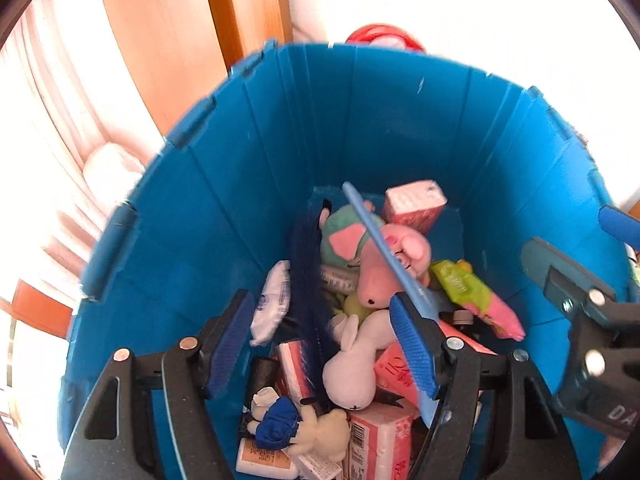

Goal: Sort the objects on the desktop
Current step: 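Withdraw both tools from the crate back to the bed pile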

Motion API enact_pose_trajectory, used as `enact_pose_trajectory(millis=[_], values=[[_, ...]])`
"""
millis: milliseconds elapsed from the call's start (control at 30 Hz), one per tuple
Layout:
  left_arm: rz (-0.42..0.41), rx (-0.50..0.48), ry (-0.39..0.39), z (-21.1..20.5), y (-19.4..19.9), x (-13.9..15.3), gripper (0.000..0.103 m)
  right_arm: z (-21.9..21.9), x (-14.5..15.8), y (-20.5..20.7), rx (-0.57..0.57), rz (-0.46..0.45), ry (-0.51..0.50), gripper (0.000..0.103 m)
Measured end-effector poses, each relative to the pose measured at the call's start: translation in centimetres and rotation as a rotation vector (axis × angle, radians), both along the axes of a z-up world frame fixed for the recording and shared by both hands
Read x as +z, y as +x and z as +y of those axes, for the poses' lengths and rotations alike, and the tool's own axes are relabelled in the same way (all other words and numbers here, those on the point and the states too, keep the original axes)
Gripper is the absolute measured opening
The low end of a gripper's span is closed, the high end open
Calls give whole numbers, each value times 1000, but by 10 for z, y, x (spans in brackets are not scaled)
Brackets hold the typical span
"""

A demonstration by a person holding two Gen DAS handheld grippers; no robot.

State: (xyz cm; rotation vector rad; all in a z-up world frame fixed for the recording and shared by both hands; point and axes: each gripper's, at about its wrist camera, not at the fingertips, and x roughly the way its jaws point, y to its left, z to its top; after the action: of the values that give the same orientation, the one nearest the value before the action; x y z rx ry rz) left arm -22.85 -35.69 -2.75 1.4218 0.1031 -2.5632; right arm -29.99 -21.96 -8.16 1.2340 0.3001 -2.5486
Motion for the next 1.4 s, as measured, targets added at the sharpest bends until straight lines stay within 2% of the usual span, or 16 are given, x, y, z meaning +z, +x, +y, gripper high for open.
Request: enact_pose_trajectory(millis=[200, 367, 633, 833, 1100, 1267, 1400], values=[[80, -31, 16, 17, 33, 29, 70, 23, 31, 34, 23, 60, -1, 103], [150, -50, 9, 35, 63, 50, 70, 41, 44, 57, 32, 72, -33, 103], [248, -83, 21, 69, 98, 64, 70, 72, 55, 95, 55, 102, -97, 103], [282, -88, -9, 103, 113, 73, 70, 112, 62, 120, 35, 144, -140, 103], [344, -103, -46, 187, 129, 90, 70, 209, 67, 138, -15, 191, -190, 103], [388, -106, -32, 263, 132, 101, 70, 289, 61, 143, -21, 194, -200, 103], [400, -118, -2, 325, 124, 98, 70, 360, 48, 139, -55, 176, -177, 103]])
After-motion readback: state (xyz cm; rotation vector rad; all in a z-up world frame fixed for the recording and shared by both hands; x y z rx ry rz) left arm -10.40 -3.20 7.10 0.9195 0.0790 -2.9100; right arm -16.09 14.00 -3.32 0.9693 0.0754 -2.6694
